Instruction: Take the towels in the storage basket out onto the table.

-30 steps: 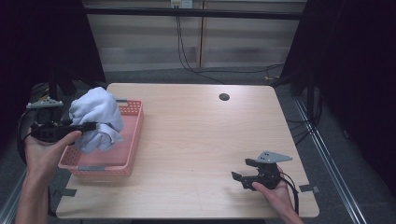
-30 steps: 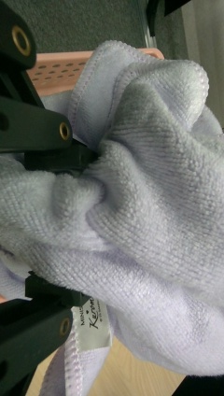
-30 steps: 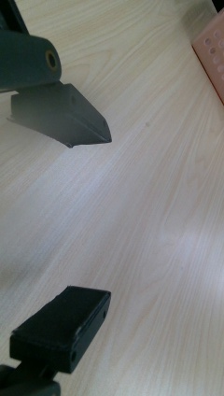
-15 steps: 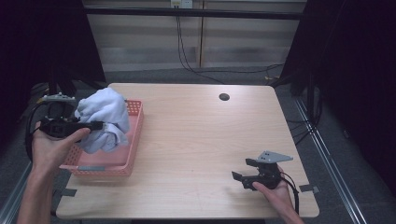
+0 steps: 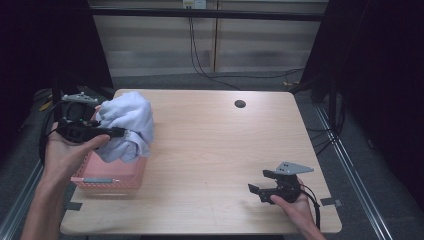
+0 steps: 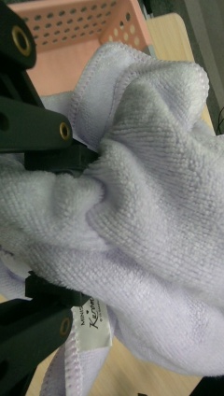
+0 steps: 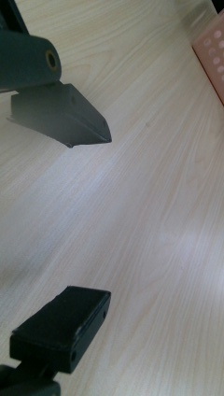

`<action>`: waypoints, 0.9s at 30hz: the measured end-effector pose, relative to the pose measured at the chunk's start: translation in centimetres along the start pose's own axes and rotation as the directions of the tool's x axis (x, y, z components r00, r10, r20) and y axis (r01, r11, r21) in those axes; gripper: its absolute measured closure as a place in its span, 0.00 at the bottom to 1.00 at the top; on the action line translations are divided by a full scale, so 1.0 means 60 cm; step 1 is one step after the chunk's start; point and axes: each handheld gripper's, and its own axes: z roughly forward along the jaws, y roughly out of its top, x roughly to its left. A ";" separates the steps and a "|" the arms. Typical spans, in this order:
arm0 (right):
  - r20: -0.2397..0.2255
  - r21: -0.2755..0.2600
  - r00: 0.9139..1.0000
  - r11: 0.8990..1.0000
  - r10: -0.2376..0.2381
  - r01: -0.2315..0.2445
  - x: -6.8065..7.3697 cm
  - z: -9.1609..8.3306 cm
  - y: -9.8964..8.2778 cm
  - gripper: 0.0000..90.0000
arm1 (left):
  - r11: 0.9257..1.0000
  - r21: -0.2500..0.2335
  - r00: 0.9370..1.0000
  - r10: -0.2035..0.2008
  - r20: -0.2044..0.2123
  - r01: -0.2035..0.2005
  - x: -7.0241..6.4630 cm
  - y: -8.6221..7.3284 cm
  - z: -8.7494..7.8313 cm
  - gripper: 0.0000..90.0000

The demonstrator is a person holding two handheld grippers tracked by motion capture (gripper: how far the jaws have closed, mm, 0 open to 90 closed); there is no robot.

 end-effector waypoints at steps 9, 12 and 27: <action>0.002 -0.006 1.000 1.000 0.002 -0.002 -0.002 -0.001 0.000 0.22 | 0.998 0.042 0.996 0.051 0.075 -0.054 -0.049 0.026 0.063 0.59; 0.002 -0.007 1.000 1.000 -0.002 0.002 -0.003 -0.001 0.000 0.21 | 0.995 0.050 0.992 0.078 0.095 -0.083 -0.070 0.034 0.081 0.59; 0.013 -0.027 1.000 1.000 0.008 -0.008 -0.009 -0.009 0.001 0.21 | 0.978 0.079 0.957 0.168 0.237 -0.192 -0.177 0.064 0.185 0.59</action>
